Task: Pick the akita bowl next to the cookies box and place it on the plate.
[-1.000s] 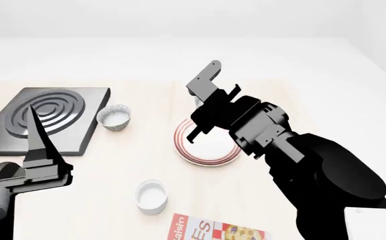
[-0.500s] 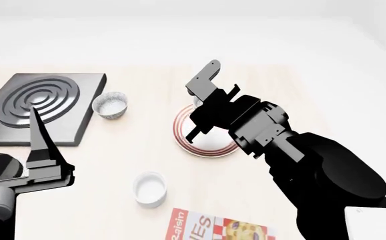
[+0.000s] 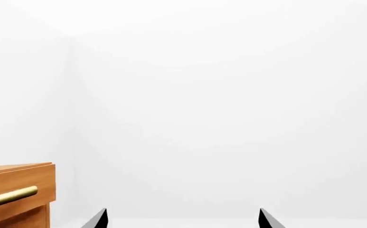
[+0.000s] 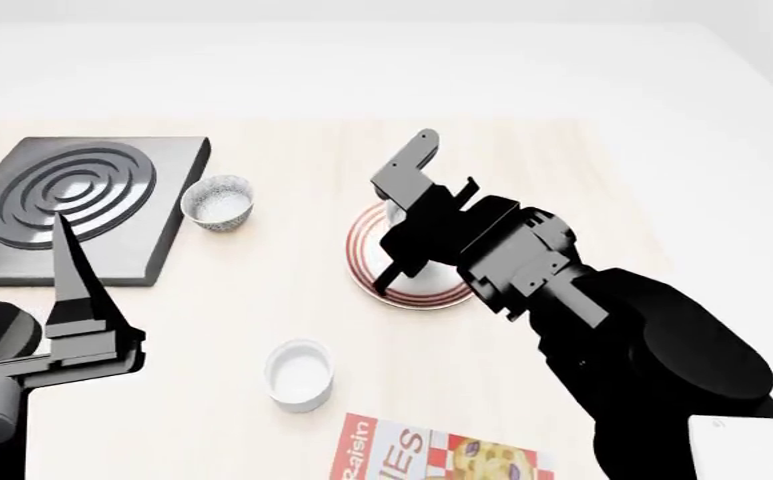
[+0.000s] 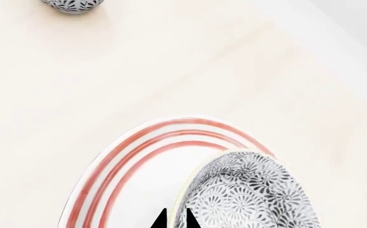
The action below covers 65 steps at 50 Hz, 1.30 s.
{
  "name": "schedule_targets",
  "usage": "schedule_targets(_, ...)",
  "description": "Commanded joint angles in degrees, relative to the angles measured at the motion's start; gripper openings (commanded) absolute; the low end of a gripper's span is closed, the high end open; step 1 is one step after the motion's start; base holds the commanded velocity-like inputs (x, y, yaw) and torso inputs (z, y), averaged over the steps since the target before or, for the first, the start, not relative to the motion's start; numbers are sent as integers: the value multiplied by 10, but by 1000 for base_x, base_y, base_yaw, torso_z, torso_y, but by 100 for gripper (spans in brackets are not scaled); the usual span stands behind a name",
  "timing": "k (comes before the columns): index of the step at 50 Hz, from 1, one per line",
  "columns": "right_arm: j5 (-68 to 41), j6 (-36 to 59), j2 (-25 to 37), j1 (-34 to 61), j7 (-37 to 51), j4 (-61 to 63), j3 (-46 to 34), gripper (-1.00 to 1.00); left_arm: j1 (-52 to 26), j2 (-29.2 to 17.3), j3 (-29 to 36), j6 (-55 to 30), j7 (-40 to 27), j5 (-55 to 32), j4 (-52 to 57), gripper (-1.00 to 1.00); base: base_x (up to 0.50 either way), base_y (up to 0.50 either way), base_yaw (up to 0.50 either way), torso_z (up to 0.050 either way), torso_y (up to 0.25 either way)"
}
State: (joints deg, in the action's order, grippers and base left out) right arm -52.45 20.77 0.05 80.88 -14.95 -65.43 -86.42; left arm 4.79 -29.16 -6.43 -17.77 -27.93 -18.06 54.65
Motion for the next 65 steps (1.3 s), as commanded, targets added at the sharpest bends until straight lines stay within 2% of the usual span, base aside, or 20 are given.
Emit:
schedule_targets(1,8,8,0,-6,-13,7,3,-100,-1,-2,3,0,-3,1,0,100,0,0,0,0,0)
schedule_targets(26,-6,-9,0,-24,-13,-8,7,-100,1,-13,20,-4,-9,30,-2,100,0,0,0,0,-22)
schedule_targets(31,-6,-10,0,-23,-14,-8,7,-100,2,-7,5,8,-7,3,-2,100,9,0,1,0,-150)
schedule_targets(46,-11,-16,0,-20,-17,-10,10,-100,3,-8,7,10,-10,4,-3,100,0,0,0,0,0)
schedule_targets(47,-10,-18,0,-19,-7,-11,10,100,2,-8,7,10,-11,4,-3,100,0,0,0,0,0)
schedule_targets(57,-16,-34,0,-7,-23,-11,9,100,2,-10,11,11,-12,5,-4,100,0,0,0,0,0)
schedule_targets(63,-13,-38,0,36,-38,-8,12,100,2,-11,12,11,-13,5,-4,100,0,0,0,0,0)
schedule_targets(65,-27,-34,17,62,-40,27,26,100,3,-10,13,14,-12,6,-6,100,0,0,0,0,0)
